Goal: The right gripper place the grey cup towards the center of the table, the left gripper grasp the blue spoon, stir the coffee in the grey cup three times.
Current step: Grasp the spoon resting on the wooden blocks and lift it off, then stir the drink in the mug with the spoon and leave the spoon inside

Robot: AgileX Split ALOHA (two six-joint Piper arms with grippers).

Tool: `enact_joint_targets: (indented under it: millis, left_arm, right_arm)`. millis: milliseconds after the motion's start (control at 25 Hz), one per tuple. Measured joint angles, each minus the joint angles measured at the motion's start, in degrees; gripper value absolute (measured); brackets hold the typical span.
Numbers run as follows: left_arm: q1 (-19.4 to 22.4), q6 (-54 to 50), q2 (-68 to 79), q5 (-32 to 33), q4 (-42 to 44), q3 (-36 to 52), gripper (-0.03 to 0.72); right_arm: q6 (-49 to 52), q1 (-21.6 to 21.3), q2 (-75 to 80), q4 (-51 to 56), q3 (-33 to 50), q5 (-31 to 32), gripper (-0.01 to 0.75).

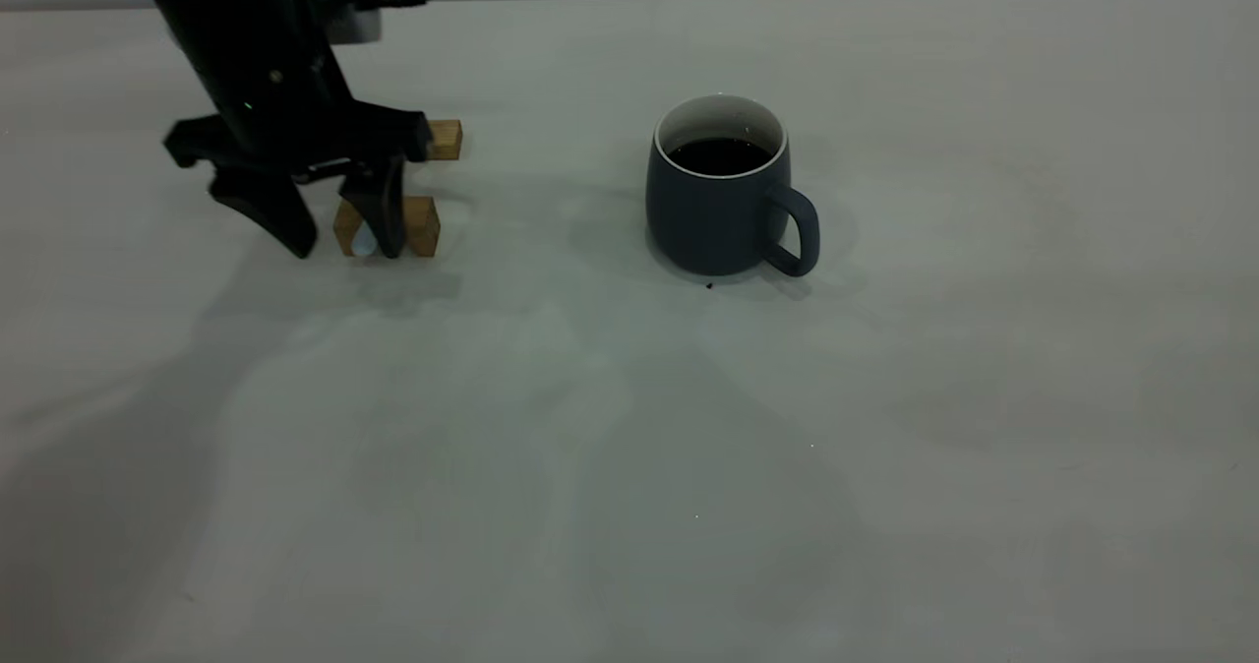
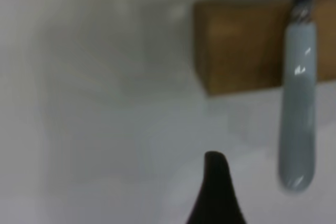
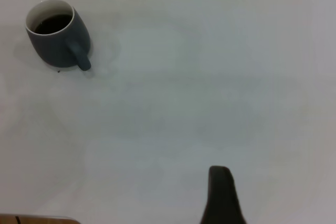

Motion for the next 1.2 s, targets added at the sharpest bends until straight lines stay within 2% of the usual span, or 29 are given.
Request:
enact_joint_targets:
  millis: [160, 320, 360, 480, 600, 760, 840, 1040, 1200]
  left_arm:
    - [-0.34, 0.49, 0.94, -1.3, -0.92, -0.46, 0.484]
    - [-0.34, -0.86, 1.21, -0.74, -0.92, -0.46, 0.19]
    - [-0.34, -1.25, 0.99, -0.08, -0.92, -0.73, 0.164]
    - [-0.34, -3.34, -1.1, 5.22, -0.97, -3.35, 0.17]
    - [-0.34, -9.41, -5.27, 14.78, -3.59, -8.74, 0.17]
    - [-0.34, -25.34, -9.6, 30.09, -13.74, -15.13, 0.17]
    - [-0.34, -35.74, -10.25, 36.01, -21.89, -17.45, 0.17]
    - [-1.59, -57.27, -9.38, 37.43, -46.08, -18.64, 0.17]
    - [-5.37, -63.51, -6.51, 34.92, -59.05, -18.64, 0.17]
  right_arm:
    - [0.0, 0.0, 0.0, 0.0, 0.0, 0.0, 0.587]
    - [0.0, 0.0, 0.0, 0.0, 0.0, 0.0, 0.587]
    - [0.0, 0.0, 0.0, 0.0, 0.0, 0.0, 0.587]
    - [0.0, 0.0, 0.0, 0.0, 0.0, 0.0, 0.587]
    - [0.0, 0.0, 0.0, 0.0, 0.0, 0.0, 0.587]
    - [0.0, 0.0, 0.0, 0.0, 0.0, 0.0, 0.587]
    - [0.0, 0.0, -0.01, 0.0, 0.0, 0.0, 0.587]
    - [0.0, 0.0, -0.01, 0.0, 0.0, 0.0, 0.587]
    - [0.0, 0.0, -0.01, 0.0, 0.0, 0.0, 0.587]
